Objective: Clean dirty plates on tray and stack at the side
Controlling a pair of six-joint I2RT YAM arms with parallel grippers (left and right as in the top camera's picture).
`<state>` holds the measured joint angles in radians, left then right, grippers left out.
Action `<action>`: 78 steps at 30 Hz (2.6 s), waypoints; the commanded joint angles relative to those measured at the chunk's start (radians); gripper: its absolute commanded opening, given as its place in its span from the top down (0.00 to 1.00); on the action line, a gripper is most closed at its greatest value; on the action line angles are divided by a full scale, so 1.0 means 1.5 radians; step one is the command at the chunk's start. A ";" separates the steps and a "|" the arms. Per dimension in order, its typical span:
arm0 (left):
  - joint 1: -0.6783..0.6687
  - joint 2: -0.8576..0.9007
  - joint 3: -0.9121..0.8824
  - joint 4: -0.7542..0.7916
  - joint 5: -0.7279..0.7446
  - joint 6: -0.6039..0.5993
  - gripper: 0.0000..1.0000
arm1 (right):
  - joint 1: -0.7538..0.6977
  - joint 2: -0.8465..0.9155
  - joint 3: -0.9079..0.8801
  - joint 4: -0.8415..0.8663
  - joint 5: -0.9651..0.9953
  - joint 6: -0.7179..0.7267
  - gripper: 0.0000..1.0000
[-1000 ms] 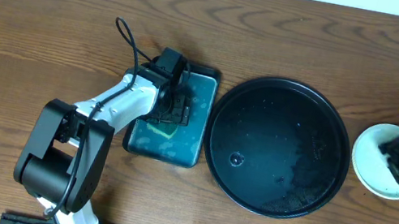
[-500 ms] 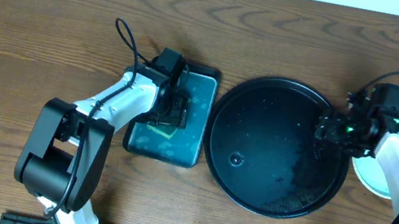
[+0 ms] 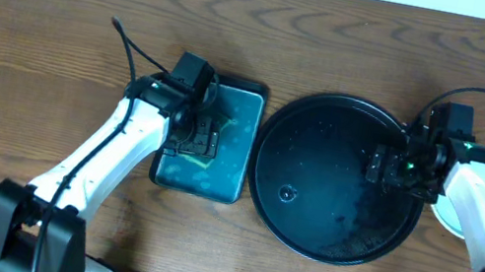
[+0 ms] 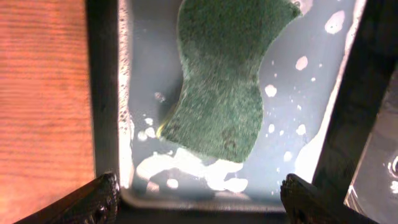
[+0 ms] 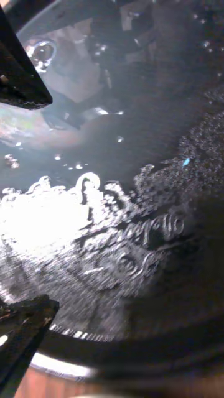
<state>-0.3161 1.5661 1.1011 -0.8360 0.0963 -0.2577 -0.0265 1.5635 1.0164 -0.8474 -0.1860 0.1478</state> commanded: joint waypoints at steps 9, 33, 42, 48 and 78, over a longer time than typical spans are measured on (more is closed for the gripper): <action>0.004 -0.170 -0.159 0.047 -0.018 -0.019 0.16 | 0.040 -0.239 -0.031 -0.034 0.052 -0.005 0.01; 0.004 -0.520 -0.284 0.092 -0.025 -0.024 0.16 | 0.106 -0.628 -0.231 0.046 0.049 -0.003 0.01; 0.004 -0.507 -0.284 0.092 -0.025 -0.024 0.15 | 0.106 -0.628 -0.231 0.007 0.049 -0.002 0.01; 0.004 -0.505 -0.284 0.092 -0.025 -0.024 0.15 | 0.106 -0.628 -0.231 -0.011 0.049 -0.002 0.01; 0.004 -0.505 -0.284 0.092 -0.025 -0.024 0.15 | 0.104 -0.887 -0.357 0.097 0.108 -0.082 0.01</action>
<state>-0.3153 0.8082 0.6849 -0.6991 0.0715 -0.2882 0.1238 0.2932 0.5415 -0.7395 -0.0399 0.0559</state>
